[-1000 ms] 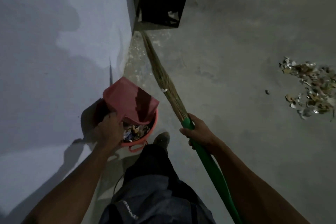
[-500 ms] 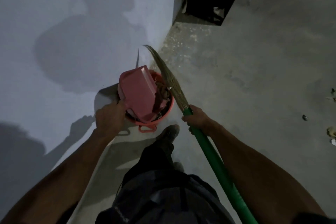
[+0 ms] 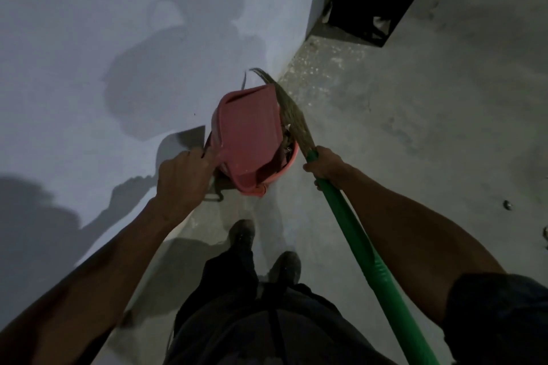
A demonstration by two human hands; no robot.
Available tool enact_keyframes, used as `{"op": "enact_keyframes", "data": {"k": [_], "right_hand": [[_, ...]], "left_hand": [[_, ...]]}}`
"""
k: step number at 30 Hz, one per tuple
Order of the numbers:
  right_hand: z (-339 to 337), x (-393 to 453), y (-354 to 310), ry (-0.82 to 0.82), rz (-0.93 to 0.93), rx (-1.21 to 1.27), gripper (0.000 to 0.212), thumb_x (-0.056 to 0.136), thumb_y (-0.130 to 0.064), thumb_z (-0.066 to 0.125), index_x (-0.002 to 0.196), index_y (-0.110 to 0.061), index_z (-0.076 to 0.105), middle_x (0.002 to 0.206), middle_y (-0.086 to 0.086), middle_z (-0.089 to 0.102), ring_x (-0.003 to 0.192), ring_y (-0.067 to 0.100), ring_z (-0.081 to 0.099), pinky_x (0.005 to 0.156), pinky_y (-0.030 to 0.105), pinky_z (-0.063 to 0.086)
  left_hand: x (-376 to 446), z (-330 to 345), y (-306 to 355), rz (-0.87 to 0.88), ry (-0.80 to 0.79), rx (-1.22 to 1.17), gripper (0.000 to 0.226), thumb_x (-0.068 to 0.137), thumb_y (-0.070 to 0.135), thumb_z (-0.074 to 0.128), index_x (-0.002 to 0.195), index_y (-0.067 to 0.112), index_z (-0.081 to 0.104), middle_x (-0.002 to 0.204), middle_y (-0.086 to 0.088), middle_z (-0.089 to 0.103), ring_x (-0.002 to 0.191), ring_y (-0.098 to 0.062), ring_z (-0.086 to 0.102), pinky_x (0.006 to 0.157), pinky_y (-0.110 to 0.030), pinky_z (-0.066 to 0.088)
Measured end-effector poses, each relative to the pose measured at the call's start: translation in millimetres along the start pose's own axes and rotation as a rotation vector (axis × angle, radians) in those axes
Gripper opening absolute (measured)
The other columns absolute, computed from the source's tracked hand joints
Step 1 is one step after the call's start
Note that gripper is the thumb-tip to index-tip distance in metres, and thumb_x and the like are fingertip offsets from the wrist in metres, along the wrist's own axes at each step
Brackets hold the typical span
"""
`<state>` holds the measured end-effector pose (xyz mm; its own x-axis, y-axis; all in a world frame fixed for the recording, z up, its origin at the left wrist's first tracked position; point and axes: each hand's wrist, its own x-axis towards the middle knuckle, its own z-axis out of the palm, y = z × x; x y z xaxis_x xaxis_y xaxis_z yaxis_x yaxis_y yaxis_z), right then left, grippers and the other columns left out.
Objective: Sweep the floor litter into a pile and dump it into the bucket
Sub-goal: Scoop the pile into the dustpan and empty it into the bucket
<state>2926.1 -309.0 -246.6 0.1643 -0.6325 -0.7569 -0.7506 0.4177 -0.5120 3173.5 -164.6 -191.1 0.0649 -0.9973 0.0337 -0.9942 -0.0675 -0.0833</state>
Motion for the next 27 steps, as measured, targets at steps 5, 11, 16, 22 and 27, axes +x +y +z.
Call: {"op": "enact_keyframes", "data": {"k": [5, 11, 16, 22, 27], "right_hand": [[12, 10, -25, 0.029, -0.019, -0.12, 0.03, 0.092, -0.011, 0.059, 0.12, -0.006, 0.048, 0.084, 0.013, 0.054, 0.072, 0.03, 0.062, 0.078, 0.048, 0.06], [39, 13, -55, 0.036, -0.065, -0.234, 0.04, 0.091, -0.014, 0.059, 0.128, -0.008, 0.048, 0.081, 0.008, 0.054, 0.068, 0.03, 0.063, 0.067, 0.043, 0.058], [57, 7, -64, -0.004, -0.062, -0.265, 0.042, 0.092, -0.014, 0.057, 0.132, -0.015, 0.046, 0.085, 0.008, 0.056, 0.073, 0.032, 0.067, 0.066, 0.043, 0.061], [61, -1, -56, -0.015, 0.019, 0.076, 0.04, 0.094, -0.007, 0.056, 0.132, -0.015, 0.048, 0.086, 0.012, 0.054, 0.059, 0.021, 0.056, 0.046, 0.028, 0.05], [51, -12, -41, 0.005, 0.098, 0.303, 0.05, 0.09, -0.011, 0.068, 0.132, -0.016, 0.041, 0.097, 0.018, 0.057, 0.064, 0.02, 0.057, 0.048, 0.029, 0.051]], "left_hand": [[4, -1, -19, 0.032, -0.006, -0.02, 0.023, 0.07, 0.005, 0.083, 0.085, -0.002, 0.068, 0.057, -0.013, 0.053, 0.04, -0.019, 0.041, 0.047, -0.019, 0.024], [20, 3, -42, 0.053, -0.028, -0.062, 0.03, 0.056, -0.003, 0.088, 0.078, -0.005, 0.068, 0.053, -0.016, 0.053, 0.036, -0.026, 0.048, 0.046, -0.021, 0.029], [42, 17, -64, 0.011, -0.112, 0.067, 0.004, 0.087, 0.006, 0.065, 0.09, 0.002, 0.065, 0.078, -0.013, 0.064, 0.063, -0.027, 0.062, 0.052, -0.026, 0.034], [68, 32, -92, -0.132, -0.249, -0.065, 0.018, 0.098, 0.013, 0.05, 0.095, 0.003, 0.064, 0.095, -0.014, 0.068, 0.084, -0.032, 0.067, 0.073, -0.037, 0.052], [80, 40, -99, -0.224, -0.34, -0.319, 0.02, 0.098, 0.013, 0.05, 0.096, -0.003, 0.063, 0.095, -0.015, 0.064, 0.088, -0.032, 0.061, 0.075, -0.038, 0.044]]}}
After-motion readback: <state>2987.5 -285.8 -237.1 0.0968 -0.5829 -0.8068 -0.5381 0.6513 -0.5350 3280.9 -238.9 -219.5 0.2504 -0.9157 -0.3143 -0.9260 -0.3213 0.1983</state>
